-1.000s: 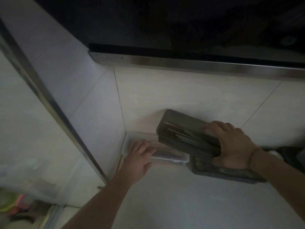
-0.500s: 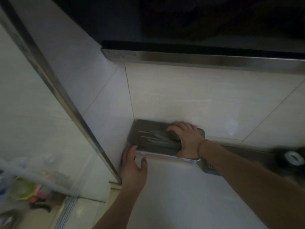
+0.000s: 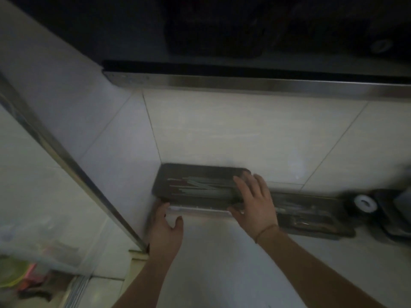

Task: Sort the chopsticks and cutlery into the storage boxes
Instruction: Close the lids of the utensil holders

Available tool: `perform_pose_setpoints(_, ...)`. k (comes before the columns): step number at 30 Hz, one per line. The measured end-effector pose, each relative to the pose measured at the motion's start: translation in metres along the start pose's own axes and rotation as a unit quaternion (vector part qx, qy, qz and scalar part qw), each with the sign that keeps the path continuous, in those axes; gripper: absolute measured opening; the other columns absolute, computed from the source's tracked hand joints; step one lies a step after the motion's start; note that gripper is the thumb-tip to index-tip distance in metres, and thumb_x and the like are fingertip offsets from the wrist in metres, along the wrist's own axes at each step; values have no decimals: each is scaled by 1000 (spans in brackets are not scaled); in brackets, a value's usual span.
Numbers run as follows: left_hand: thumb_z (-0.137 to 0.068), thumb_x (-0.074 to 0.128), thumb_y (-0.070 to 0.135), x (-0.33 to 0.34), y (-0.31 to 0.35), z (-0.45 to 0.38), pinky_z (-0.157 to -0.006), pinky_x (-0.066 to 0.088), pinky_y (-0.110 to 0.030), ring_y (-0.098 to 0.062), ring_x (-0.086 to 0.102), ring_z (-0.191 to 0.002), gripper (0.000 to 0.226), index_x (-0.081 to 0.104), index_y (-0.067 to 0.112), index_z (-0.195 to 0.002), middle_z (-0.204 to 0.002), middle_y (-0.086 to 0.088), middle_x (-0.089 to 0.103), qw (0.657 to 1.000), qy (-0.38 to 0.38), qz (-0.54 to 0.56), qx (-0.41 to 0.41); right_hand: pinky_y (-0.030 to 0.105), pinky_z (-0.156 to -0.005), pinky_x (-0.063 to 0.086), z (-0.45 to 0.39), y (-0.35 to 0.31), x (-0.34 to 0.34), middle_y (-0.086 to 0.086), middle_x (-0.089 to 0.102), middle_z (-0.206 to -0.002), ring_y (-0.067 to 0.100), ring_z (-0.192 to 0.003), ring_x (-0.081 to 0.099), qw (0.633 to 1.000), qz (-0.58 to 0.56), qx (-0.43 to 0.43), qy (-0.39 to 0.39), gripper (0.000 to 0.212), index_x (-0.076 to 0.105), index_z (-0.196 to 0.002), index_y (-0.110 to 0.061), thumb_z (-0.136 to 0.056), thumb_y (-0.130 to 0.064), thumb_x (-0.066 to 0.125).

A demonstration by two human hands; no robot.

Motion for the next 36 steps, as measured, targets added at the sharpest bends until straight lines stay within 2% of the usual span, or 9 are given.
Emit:
perform_pose_setpoints(4,-81,71,7,-2,0,-3,-93,33,-21,-26,55,-116,42,60,6,-121,-132,-9,56,1000,18,-15,12,54,-112,15,31,29,15,6,59,-130,35,-133,36,989,50,136,-32,85,34,-146,-24,-74,-53,70)
perform_pose_setpoints(11,-78,75,7,4,-5,-7,-87,32,-19,-26,55,-111,41,59,5,-116,-123,-12,60,999,31,20,-13,51,-112,-16,28,29,32,4,55,-137,20,-144,24,980,62,156,-103,99,-13,-149,-31,-84,-59,56)
perform_pose_setpoints(16,-72,80,12,15,-12,-6,-100,33,-27,-26,45,-123,57,53,6,-122,-138,-12,47,1000,2,-14,-10,49,-116,-12,18,27,33,6,54,-136,14,-140,33,984,25,159,-79,96,2,-149,-24,-81,-31,68)
perform_pose_setpoints(22,-78,74,22,26,-10,13,-102,39,-44,-34,47,-126,66,41,16,-136,-150,-7,32,997,3,-28,-77,43,-116,-12,18,34,29,5,49,-140,16,-141,28,985,1,135,-104,94,1,-148,-25,-80,-23,66)
perform_pose_setpoints(26,-78,73,6,55,9,50,-101,42,-43,-36,50,-118,56,48,7,-128,-132,-17,46,991,1,68,-117,46,-118,21,60,57,10,7,41,-146,26,-140,27,988,-86,119,-49,85,19,-149,-22,-79,-19,69)
perform_pose_setpoints(28,-81,70,2,79,22,70,-91,43,-29,-31,56,-108,37,57,5,-116,-117,-12,58,988,-55,91,-109,46,-112,33,96,87,-5,10,47,-138,31,-133,37,979,-121,160,32,77,35,-144,-17,-77,-14,74)
perform_pose_setpoints(31,-87,66,7,117,46,91,-70,38,-10,-18,61,-86,15,65,10,-102,-105,-8,69,976,-144,119,-114,41,-111,29,146,149,-21,14,46,-136,34,-128,38,919,-169,334,126,64,44,-137,-11,-79,-12,74)
perform_pose_setpoints(34,-93,62,27,155,67,100,-86,37,-16,-15,59,-99,29,64,11,-118,-120,-2,64,967,-215,82,-110,44,-107,36,172,210,-30,20,47,-133,40,-123,44,797,-236,521,194,58,45,-135,-6,-85,-19,70)
perform_pose_setpoints(36,-93,60,33,174,76,100,-98,40,-26,-23,59,-114,38,62,6,-121,-124,-8,63,960,-229,93,-133,41,-102,39,171,240,-25,20,51,-132,38,-119,50,760,-269,570,158,56,46,-135,-3,-88,-26,67)
Point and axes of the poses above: each hand's wrist, its own z-axis away from the middle knuckle, its own x-axis out of the palm, y = z × x, the point moved 6 cm from there along -z, towards the middle knuckle
